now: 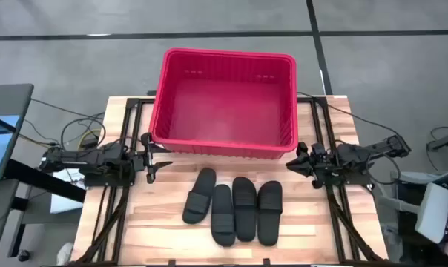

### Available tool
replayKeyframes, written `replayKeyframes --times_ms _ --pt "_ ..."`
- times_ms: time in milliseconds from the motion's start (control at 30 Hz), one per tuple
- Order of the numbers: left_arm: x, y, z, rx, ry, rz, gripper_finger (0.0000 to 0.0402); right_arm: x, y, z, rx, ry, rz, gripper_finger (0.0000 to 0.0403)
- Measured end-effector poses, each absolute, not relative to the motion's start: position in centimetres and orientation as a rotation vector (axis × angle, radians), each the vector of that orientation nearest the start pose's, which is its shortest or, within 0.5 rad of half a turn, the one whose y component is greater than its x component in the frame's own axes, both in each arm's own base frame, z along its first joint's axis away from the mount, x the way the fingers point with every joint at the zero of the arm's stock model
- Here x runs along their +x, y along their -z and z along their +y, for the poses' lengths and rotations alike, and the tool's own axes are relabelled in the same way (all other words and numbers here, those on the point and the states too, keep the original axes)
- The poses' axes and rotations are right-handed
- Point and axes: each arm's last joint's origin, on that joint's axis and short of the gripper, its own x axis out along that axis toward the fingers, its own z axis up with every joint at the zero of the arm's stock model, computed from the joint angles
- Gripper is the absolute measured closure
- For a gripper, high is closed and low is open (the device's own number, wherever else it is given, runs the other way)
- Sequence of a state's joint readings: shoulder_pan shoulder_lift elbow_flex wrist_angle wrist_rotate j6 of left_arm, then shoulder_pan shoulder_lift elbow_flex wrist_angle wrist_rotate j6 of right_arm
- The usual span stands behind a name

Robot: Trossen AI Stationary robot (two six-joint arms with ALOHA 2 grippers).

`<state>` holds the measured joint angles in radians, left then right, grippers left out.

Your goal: Pick and place slides into bin

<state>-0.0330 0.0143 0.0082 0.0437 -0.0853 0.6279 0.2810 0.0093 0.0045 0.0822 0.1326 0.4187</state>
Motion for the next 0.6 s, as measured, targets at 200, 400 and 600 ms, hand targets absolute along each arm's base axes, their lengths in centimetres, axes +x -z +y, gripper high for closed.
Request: replayKeyframes --times_ms 200,400,600 --pt "9.79 -16.95 -0.08 0.628 -0.063 -0.021 0.0219 9.47 -17.22 2.33 0.434 -0.162 -0.044 0.0351" --pt "9.79 -16.96 -0.08 0.629 -0.063 -0.02 0.0219 9.47 -17.23 2.33 0.434 -0.162 -0.044 0.0351" --pt "9.79 -16.95 -0.08 0.629 -0.063 -0.02 0.0219 9.47 -17.23 2.33 0.434 -0.162 -0.044 0.0351"
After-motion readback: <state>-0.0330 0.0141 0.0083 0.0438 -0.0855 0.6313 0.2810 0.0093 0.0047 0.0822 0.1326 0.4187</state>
